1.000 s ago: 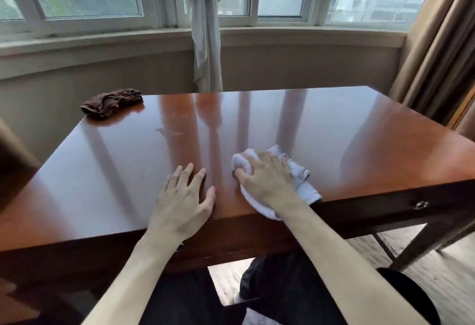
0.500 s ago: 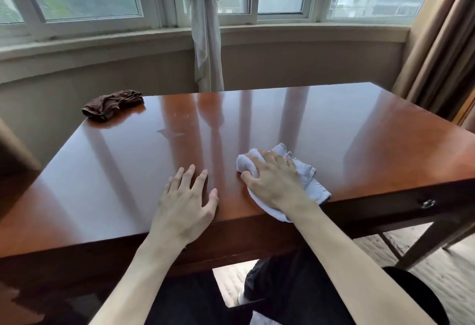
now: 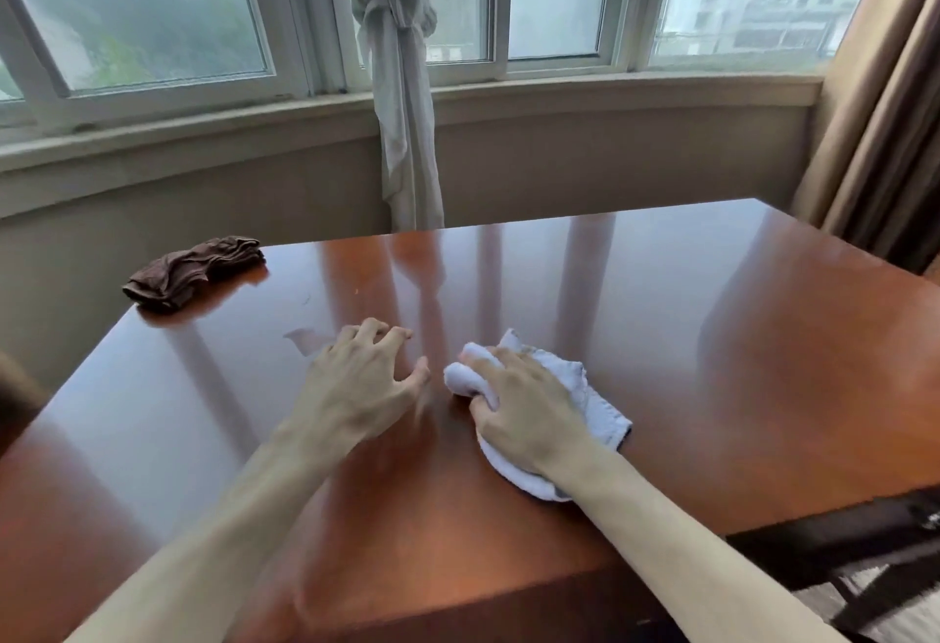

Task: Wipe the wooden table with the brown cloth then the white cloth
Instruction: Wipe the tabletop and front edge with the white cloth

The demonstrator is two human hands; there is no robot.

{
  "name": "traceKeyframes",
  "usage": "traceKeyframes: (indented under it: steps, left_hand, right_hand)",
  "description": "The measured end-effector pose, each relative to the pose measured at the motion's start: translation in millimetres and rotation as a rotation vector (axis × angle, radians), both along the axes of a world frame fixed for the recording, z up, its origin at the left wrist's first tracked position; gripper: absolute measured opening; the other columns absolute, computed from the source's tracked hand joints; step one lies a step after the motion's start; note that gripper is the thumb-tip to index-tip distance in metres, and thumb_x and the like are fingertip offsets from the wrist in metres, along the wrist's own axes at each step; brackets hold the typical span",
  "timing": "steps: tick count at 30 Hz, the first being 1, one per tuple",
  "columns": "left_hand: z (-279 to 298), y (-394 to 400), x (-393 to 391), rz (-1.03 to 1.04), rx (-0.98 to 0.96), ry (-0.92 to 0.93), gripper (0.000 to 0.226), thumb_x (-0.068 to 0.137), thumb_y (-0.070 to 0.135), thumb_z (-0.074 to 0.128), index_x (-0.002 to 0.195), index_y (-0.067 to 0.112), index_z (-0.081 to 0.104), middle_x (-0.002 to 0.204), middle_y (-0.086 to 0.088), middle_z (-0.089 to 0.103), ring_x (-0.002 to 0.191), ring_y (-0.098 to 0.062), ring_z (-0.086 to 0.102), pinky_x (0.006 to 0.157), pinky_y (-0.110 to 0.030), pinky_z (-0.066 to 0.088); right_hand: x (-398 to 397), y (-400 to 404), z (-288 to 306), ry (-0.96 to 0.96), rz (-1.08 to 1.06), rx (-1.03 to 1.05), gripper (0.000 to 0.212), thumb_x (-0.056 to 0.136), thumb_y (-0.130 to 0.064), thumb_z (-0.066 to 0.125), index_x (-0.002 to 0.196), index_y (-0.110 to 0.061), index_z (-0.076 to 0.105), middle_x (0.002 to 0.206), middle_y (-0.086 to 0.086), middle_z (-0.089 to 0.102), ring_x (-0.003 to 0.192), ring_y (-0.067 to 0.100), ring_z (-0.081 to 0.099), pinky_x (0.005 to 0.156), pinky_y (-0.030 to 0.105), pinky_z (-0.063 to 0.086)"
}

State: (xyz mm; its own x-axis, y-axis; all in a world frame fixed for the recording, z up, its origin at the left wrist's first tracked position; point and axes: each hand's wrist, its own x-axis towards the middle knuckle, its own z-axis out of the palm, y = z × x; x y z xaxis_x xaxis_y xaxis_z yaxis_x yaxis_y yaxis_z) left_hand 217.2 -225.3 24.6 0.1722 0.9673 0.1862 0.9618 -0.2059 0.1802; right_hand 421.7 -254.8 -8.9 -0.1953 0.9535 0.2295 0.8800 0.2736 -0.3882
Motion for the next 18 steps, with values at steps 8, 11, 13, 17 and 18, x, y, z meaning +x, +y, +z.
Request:
traceKeyframes:
  steps: [8,11,13,17,18]
  left_hand:
    - [-36.9,126.7,12.5,0.094,-0.120,0.003,0.076,0.083,0.075,0.014,0.155,0.049,0.016,0.167,0.001,0.012,0.154,-0.027,0.007,0.124,-0.049,0.009]
    - [-47.9,132.7,11.3,0.098,-0.096,-0.001,0.079,0.079,0.076,0.005,0.154,0.052,0.011,0.167,0.008,0.010,0.153,-0.021,0.005,0.124,-0.045,0.006]
    - [-48.7,133.3,11.5,0.107,-0.081,0.016,0.078,0.080,0.077,0.003,0.154,0.055,0.006,0.166,0.013,0.006,0.153,-0.017,0.000,0.124,-0.043,0.004]
    - [-48.6,134.1,11.8,0.121,-0.067,0.014,0.075,0.079,0.078,0.002,0.152,0.058,0.003,0.165,0.017,0.003,0.153,-0.013,-0.005,0.125,-0.040,0.001]
    - [-47.8,134.3,11.1,0.122,-0.076,0.011,0.076,0.079,0.078,0.002,0.152,0.058,0.002,0.166,0.017,0.002,0.153,-0.013,-0.005,0.125,-0.040,0.000]
  right_hand:
    - [23.7,197.8,-7.5,-0.089,-0.105,-0.021,0.040,0.097,-0.053,0.031,0.116,-0.030,0.057,0.132,-0.004,0.059,0.129,0.027,0.046,0.112,0.047,0.030]
    - [25.2,275.5,-3.3,-0.113,-0.179,-0.067,0.047,0.098,-0.058,0.027,0.124,-0.032,0.057,0.141,-0.002,0.054,0.138,0.029,0.038,0.118,0.059,0.017]
    - [22.0,321.5,2.3,-0.124,-0.193,-0.094,0.047,0.101,-0.055,0.028,0.130,-0.031,0.057,0.142,0.001,0.054,0.138,0.030,0.039,0.119,0.060,0.015]
    - [9.8,369.0,7.4,-0.147,-0.222,-0.131,0.051,0.103,-0.050,0.025,0.133,-0.025,0.057,0.139,0.009,0.054,0.134,0.034,0.042,0.119,0.059,0.015]
    - [8.2,368.7,7.3,-0.138,-0.216,-0.132,0.049,0.103,-0.048,0.025,0.130,-0.024,0.057,0.138,0.009,0.054,0.134,0.034,0.042,0.120,0.059,0.014]
